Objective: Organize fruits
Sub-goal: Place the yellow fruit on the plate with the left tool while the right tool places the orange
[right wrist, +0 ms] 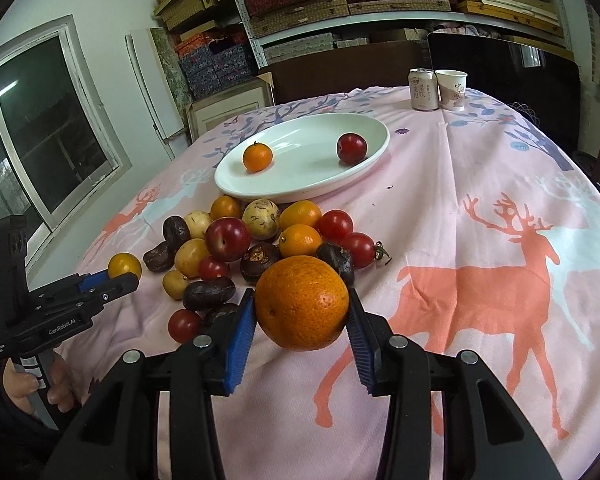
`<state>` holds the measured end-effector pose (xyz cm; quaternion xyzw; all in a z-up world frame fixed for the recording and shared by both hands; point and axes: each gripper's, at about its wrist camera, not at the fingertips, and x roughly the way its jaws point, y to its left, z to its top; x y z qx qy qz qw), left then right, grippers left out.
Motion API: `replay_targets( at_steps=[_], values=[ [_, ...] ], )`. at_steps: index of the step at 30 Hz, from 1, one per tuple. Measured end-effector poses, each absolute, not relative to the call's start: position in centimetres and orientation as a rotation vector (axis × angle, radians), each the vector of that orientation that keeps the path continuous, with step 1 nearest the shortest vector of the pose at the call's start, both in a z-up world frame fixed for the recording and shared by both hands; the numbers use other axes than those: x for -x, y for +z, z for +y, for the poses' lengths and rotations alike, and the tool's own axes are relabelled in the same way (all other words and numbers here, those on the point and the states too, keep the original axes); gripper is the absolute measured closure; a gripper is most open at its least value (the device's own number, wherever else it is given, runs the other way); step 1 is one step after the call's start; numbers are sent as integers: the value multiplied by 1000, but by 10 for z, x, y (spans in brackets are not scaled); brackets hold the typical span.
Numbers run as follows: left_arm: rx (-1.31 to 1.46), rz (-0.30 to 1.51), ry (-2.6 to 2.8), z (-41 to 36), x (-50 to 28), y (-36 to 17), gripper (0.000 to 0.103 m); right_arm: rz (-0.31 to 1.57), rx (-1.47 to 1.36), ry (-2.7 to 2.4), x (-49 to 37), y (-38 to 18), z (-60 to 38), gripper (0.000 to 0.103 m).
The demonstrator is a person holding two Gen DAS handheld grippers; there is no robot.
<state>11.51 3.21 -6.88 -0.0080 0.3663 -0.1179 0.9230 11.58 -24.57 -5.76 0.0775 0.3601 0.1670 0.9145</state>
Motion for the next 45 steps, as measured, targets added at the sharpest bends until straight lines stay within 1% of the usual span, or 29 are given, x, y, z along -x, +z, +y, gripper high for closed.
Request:
replay_targets(
  at_steps=[12,18,21,25,29,33,36,37,38,39,40,41,42,45],
  values=[
    [-8,707,-278,12,-121,-41,67,667,-179,319,-115,-32,-268,59],
    [-23,679,-309,-6,-160,-15,67,590,-186,285,-146,3,-286,59],
    [-4,706,-332,-17,-202,-9,67,553,-184,278,-176,18,-286,59],
    [-11,783,-327,-39,-265,-19,67,534,-174,284,-235,23,-274,59],
    [-5,891,-313,-54,-319,-39,67,611,-200,313,-306,12,-260,59],
    [-7,966,-280,-58,-353,-58,67,722,-227,331,-367,-16,-244,59],
    [11,991,-261,-55,-365,-65,66,761,-231,346,-387,-30,-234,58],
    [14,998,-255,-54,-368,-66,66,768,-226,341,-391,-33,-231,55],
    [22,1002,-253,-53,-370,-66,65,763,-228,340,-391,-34,-229,48],
    [30,1000,-250,-51,-369,-65,54,748,-233,336,-389,-32,-231,36],
    [44,981,-244,-47,-367,-60,48,721,-241,333,-384,-28,-233,35],
    [57,956,-240,-43,-363,-54,36,706,-246,341,-379,-23,-234,35],
    [69,931,-238,-40,-359,-47,28,696,-246,346,-373,-19,-236,35],
    [108,873,-241,-28,-343,-25,26,665,-247,341,-351,-3,-244,35]
  ],
)
